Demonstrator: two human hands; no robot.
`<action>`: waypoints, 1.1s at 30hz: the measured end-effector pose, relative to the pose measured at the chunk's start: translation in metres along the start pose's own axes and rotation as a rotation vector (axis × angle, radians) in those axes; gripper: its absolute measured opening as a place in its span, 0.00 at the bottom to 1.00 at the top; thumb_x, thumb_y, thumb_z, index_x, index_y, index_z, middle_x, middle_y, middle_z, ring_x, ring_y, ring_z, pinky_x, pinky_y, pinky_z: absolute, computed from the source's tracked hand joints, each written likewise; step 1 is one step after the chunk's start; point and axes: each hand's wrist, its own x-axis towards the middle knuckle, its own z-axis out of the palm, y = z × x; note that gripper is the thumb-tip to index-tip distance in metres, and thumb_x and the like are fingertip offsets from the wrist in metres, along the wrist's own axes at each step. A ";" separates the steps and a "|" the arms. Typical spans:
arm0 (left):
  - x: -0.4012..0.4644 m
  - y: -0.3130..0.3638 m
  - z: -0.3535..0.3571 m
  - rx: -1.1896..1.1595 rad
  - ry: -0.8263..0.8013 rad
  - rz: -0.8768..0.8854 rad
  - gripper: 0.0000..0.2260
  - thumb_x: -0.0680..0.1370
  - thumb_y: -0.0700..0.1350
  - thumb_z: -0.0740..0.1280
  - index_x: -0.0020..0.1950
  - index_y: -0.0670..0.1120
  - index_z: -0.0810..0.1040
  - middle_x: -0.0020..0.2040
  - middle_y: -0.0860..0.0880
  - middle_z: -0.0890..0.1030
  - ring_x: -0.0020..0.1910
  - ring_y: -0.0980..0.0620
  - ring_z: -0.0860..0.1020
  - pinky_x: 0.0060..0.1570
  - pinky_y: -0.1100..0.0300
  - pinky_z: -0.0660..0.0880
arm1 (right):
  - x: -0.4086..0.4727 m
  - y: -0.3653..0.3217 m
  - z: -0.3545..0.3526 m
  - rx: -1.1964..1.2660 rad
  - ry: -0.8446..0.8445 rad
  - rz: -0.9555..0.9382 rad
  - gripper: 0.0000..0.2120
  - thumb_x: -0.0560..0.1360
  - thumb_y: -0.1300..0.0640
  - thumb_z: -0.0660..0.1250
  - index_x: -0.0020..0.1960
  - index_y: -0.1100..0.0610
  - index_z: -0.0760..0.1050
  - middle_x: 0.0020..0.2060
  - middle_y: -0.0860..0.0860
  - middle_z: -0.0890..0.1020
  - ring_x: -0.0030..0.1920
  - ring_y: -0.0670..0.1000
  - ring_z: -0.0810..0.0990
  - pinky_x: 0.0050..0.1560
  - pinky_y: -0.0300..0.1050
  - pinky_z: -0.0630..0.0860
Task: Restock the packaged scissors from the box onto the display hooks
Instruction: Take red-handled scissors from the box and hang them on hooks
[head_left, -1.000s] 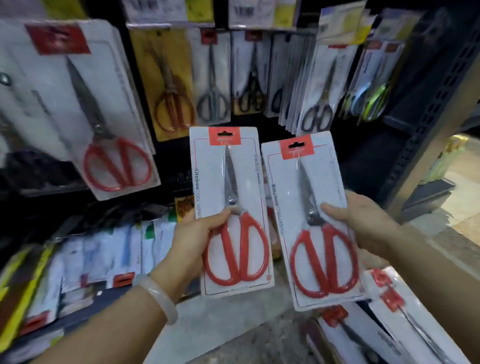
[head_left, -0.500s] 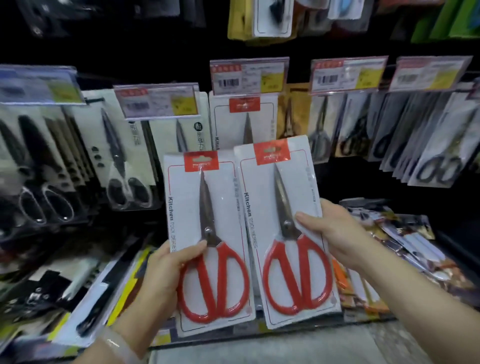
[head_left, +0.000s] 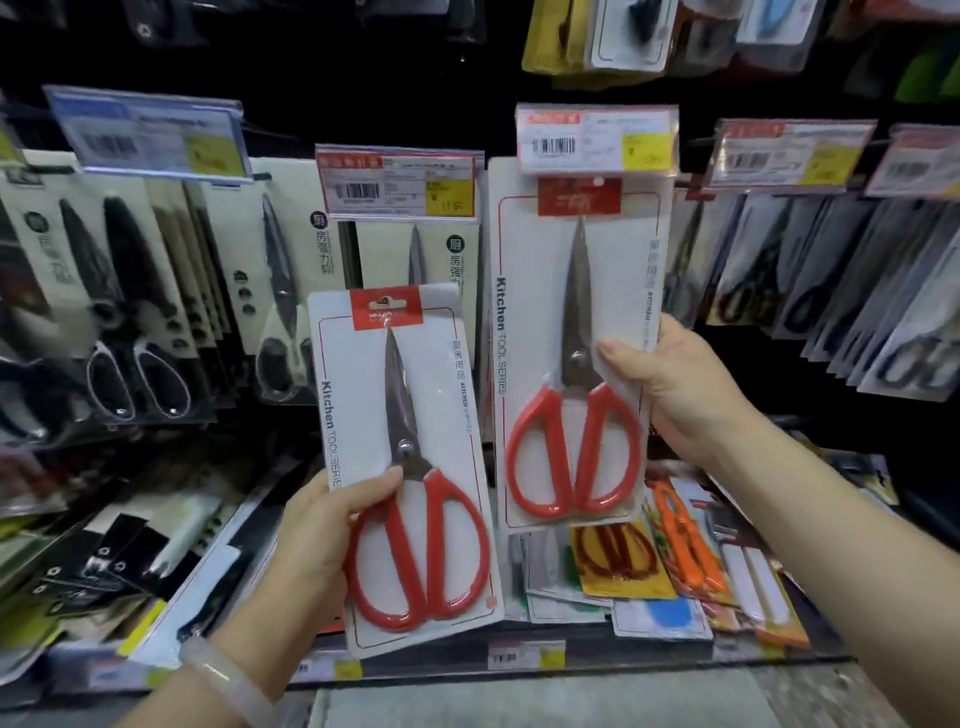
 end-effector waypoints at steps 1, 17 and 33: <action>0.000 0.000 -0.001 0.000 0.001 0.001 0.10 0.69 0.33 0.69 0.48 0.42 0.81 0.44 0.41 0.84 0.40 0.44 0.82 0.44 0.53 0.80 | 0.002 -0.002 0.001 0.000 0.001 -0.001 0.12 0.72 0.62 0.68 0.53 0.51 0.75 0.51 0.52 0.82 0.49 0.50 0.82 0.44 0.43 0.78; -0.003 0.005 0.004 -0.006 -0.007 0.036 0.10 0.69 0.32 0.69 0.49 0.40 0.80 0.48 0.39 0.82 0.43 0.42 0.80 0.53 0.48 0.77 | 0.041 0.014 0.011 -0.069 0.118 0.133 0.14 0.76 0.63 0.65 0.61 0.57 0.74 0.57 0.57 0.80 0.58 0.57 0.79 0.62 0.57 0.74; 0.004 -0.011 0.007 -0.037 -0.065 0.023 0.09 0.70 0.33 0.67 0.46 0.44 0.81 0.37 0.46 0.85 0.33 0.50 0.83 0.35 0.57 0.82 | 0.036 0.019 0.012 0.040 0.140 0.136 0.10 0.75 0.62 0.66 0.56 0.57 0.76 0.53 0.55 0.82 0.52 0.54 0.82 0.54 0.49 0.78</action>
